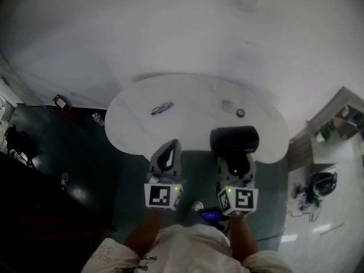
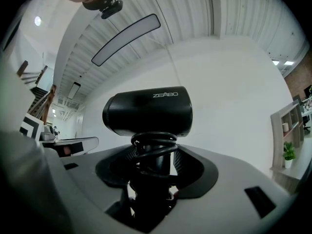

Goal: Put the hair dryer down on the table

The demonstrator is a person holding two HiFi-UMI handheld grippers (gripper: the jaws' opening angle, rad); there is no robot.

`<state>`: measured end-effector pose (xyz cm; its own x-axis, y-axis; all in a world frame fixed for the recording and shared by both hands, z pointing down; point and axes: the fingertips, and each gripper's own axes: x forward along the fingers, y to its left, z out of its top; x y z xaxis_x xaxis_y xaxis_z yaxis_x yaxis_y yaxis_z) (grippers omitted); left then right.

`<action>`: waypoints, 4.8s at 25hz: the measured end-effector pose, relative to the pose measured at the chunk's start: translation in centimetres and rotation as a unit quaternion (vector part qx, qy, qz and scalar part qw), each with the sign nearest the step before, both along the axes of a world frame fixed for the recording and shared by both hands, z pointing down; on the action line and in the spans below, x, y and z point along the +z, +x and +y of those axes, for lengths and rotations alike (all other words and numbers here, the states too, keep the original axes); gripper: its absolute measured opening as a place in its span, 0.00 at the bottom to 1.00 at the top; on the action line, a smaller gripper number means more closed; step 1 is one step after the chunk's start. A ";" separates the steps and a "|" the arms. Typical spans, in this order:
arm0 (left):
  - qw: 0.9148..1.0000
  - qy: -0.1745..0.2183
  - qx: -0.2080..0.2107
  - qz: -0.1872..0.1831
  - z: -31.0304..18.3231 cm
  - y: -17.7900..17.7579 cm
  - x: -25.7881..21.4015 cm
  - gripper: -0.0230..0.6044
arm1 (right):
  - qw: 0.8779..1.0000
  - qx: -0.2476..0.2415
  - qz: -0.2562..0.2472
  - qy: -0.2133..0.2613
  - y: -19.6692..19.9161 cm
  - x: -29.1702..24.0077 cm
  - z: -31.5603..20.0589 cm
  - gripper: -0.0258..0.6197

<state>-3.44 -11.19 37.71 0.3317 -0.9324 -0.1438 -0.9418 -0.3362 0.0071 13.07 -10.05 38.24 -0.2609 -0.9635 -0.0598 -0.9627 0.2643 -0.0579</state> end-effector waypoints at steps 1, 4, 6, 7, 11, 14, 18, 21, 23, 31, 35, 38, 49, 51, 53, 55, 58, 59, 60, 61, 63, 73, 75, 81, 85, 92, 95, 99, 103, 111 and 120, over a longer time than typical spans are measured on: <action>1.000 -0.001 0.000 -0.001 -0.5 0.5 0.1 0.03 | 1.000 0.001 -0.003 -0.002 0.6 0.1 -0.6 0.41; 1.000 0.001 0.002 -0.006 -2.1 2.2 0.0 0.03 | 1.000 -0.001 -0.011 -0.003 2.2 0.2 -2.4 0.41; 1.000 0.004 0.004 -0.011 -2.7 3.2 -0.2 0.03 | 1.000 0.000 -0.014 -0.005 3.2 0.2 -3.4 0.41; 1.000 0.003 0.004 -0.013 -3.0 3.7 -0.3 0.03 | 1.000 0.002 -0.016 -0.006 3.7 0.3 -3.9 0.41; 1.000 0.004 0.008 -0.022 -4.3 5.2 -0.5 0.03 | 1.000 0.007 -0.025 -0.009 5.0 0.4 -5.4 0.41; 1.000 0.005 0.009 -0.020 -5.4 5.6 -0.6 0.03 | 0.999 0.008 -0.030 -0.011 5.4 0.7 -6.5 0.41; 1.000 0.006 0.012 -0.023 -7.1 5.6 0.1 0.03 | 0.999 0.007 -0.031 -0.014 5.3 1.2 -8.1 0.41; 1.000 -0.002 0.017 -0.016 -9.0 5.4 0.7 0.03 | 0.999 0.013 -0.028 -0.020 5.1 1.6 -9.9 0.41; 1.000 -0.004 0.019 -0.013 -10.4 4.9 1.0 0.03 | 0.999 0.013 -0.027 -0.022 4.6 1.8 -11.3 0.41; 1.000 -0.005 0.021 -0.008 -17.6 1.5 1.5 0.03 | 0.999 0.018 -0.015 -0.029 1.2 2.3 -18.1 0.41; 0.999 -0.020 0.026 -0.003 -21.6 -0.6 2.3 0.03 | 0.999 0.018 -0.008 -0.029 -0.9 2.3 -22.0 0.41; 0.999 -0.023 0.027 0.000 -24.3 -2.3 2.5 0.03 | 0.999 0.028 -0.007 -0.041 -2.0 2.5 -24.5 0.41; 0.999 -0.029 0.041 0.004 -30.8 -4.3 2.7 0.03 | 0.998 0.041 -0.001 -0.056 -4.0 2.9 -30.3 0.41; 0.999 -0.030 0.040 0.004 -31.8 -3.8 2.8 0.03 | 0.998 0.032 0.000 -0.053 -3.9 2.9 -31.1 0.41; 0.999 -0.030 0.037 0.007 -32.3 -3.3 2.8 0.03 | 0.999 0.021 0.005 -0.049 -3.7 3.0 -31.8 0.41; 0.999 -0.033 0.031 0.012 -32.6 -3.0 2.8 0.03 | 0.999 0.013 0.009 -0.051 -3.4 3.3 -32.4 0.41; 0.999 -0.035 0.019 0.014 -32.6 -2.6 2.8 0.03 | 0.998 -0.001 0.009 -0.057 -3.3 3.6 -33.2 0.41; 0.999 -0.035 0.014 0.012 -32.6 -2.5 2.9 0.03 | 0.998 -0.006 0.010 -0.059 -3.3 3.7 -33.3 0.41; 0.999 -0.034 0.009 0.010 -32.6 -2.4 2.9 0.03 | 0.998 -0.011 0.010 -0.059 -3.2 3.8 -33.5 0.41; 0.999 -0.034 0.004 0.009 -32.6 -2.3 3.0 0.03 | 0.998 -0.016 0.010 -0.060 -3.2 3.9 -33.8 0.41; 0.999 -0.036 -0.006 0.005 -32.7 -2.2 3.1 0.03 | 0.997 -0.021 0.012 -0.067 -3.0 4.4 -34.3 0.41; 0.998 -0.036 -0.044 -0.003 -31.6 -2.8 3.2 0.03 | 0.984 -0.042 0.033 -0.171 -3.0 13.0 -37.5 0.41; 0.998 -0.039 -0.049 -0.006 -31.5 -3.1 3.3 0.03 | 0.979 -0.045 0.036 -0.198 -3.3 14.9 -38.1 0.41; 0.997 -0.046 -0.062 -0.008 -30.9 -4.3 3.9 0.03 | 0.958 -0.055 0.060 -0.274 -5.1 20.6 -39.0 0.41; 0.996 -0.052 -0.066 -0.015 -31.2 -4.8 4.2 0.03 | 0.945 -0.059 0.087 -0.310 -5.5 24.8 -39.9 0.41; 0.995 -0.055 -0.079 -0.018 -31.4 -5.9 4.4 0.03 | 0.911 -0.062 0.113 -0.392 -5.9 29.6 -39.3 0.41; 0.995 -0.058 -0.080 -0.017 -31.5 -5.9 4.6 0.03 | 0.896 -0.064 0.126 -0.420 -5.8 31.3 -39.2 0.41; 0.995 -0.065 -0.076 -0.021 -31.8 -5.8 4.9 0.03 | 0.885 -0.068 0.137 -0.440 -6.0 32.2 -39.3 0.41; 0.996 -0.057 -0.072 -0.021 -31.9 -5.6 4.7 0.03 | 0.870 -0.072 0.138 -0.468 -6.3 33.1 -39.4 0.41; 0.996 -0.055 -0.068 -0.016 -32.0 -5.4 4.5 0.03 | 0.838 -0.074 0.149 -0.520 -6.8 33.9 -38.6 0.41; 0.996 -0.058 -0.068 -0.014 -31.8 -5.4 4.6 0.03 | 0.818 -0.082 0.132 -0.553 -6.7 34.7 -37.1 0.43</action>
<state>-8.88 -43.01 42.32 0.2037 -0.9787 -0.0257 -0.9789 -0.2040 0.0120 6.32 -47.16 72.96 -0.2552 -0.3400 0.9052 -0.9370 0.3178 -0.1448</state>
